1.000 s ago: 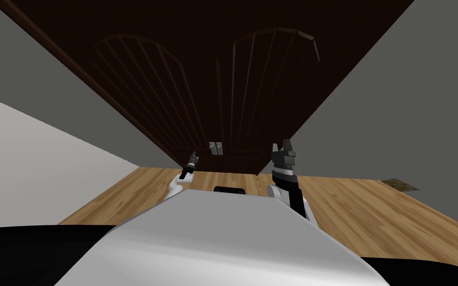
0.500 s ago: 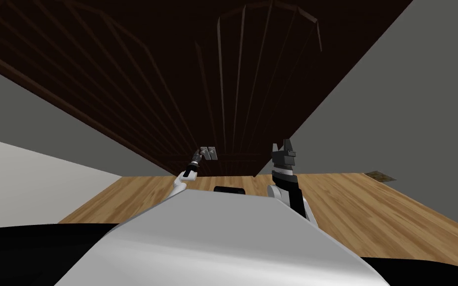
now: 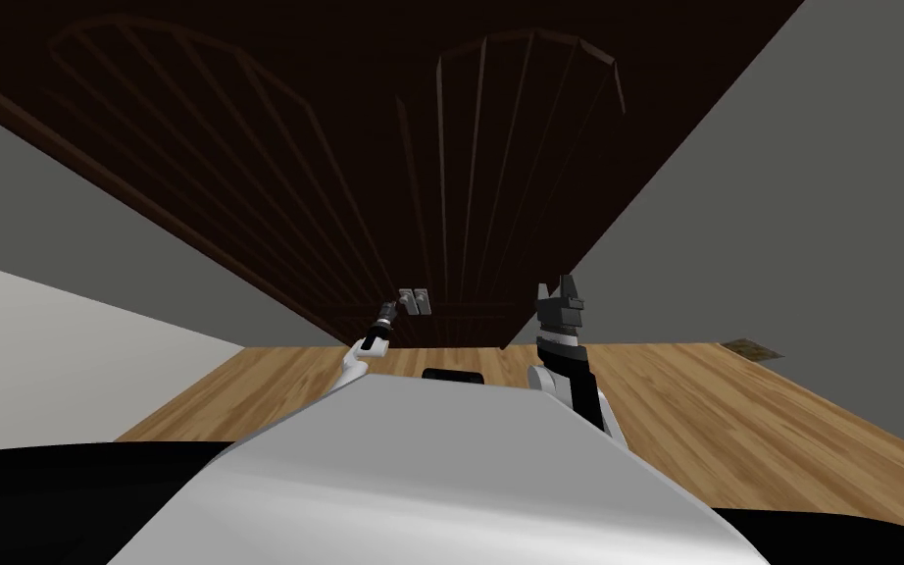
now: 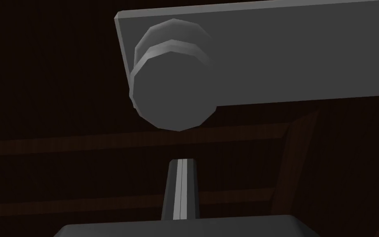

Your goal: Pull the door open

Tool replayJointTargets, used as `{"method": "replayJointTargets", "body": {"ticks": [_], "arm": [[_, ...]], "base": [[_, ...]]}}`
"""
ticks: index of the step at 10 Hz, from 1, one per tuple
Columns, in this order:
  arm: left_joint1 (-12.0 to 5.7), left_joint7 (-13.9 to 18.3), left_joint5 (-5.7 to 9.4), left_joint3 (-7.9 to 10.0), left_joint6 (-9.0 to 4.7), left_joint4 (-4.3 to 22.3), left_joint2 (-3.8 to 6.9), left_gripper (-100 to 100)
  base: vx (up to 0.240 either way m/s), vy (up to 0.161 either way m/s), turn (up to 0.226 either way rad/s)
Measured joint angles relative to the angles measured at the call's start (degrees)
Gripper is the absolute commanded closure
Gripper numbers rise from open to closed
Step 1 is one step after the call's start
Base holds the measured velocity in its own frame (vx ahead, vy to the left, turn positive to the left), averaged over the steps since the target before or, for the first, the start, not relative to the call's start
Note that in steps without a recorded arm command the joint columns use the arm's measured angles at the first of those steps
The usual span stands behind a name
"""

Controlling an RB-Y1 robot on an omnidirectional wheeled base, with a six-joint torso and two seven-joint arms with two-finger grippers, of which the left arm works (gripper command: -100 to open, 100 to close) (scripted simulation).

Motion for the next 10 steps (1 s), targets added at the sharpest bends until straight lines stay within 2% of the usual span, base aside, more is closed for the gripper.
{"method": "replayJointTargets", "body": {"ticks": [1, 3, 4, 6, 8, 10], "arm": [[0.0, 0.0, 0.0, 0.0, 0.0, 0.0, 0.0, -100], [0.84, -0.08, 0.11, 0.89, 0.35, 0.01, 0.47, -100], [1.68, 0.06, 0.19, 1.09, 0.57, -0.59, 0.83, -100], [1.94, 0.44, 0.25, 1.01, 0.38, -0.3, 1.28, -100], [1.87, 0.89, 0.13, -0.03, 0.38, -0.98, 1.2, -100], [1.13, 1.44, -0.09, -1.86, -0.23, -1.62, 0.75, -100]], "base": [[-0.104, 0.05, 0.147], [-0.169, 0.053, 0.072], [-0.202, -0.021, 0.037], [-0.199, -0.058, -0.012], [-0.157, -0.122, -0.11], [-0.043, -0.1, -0.066]]}}
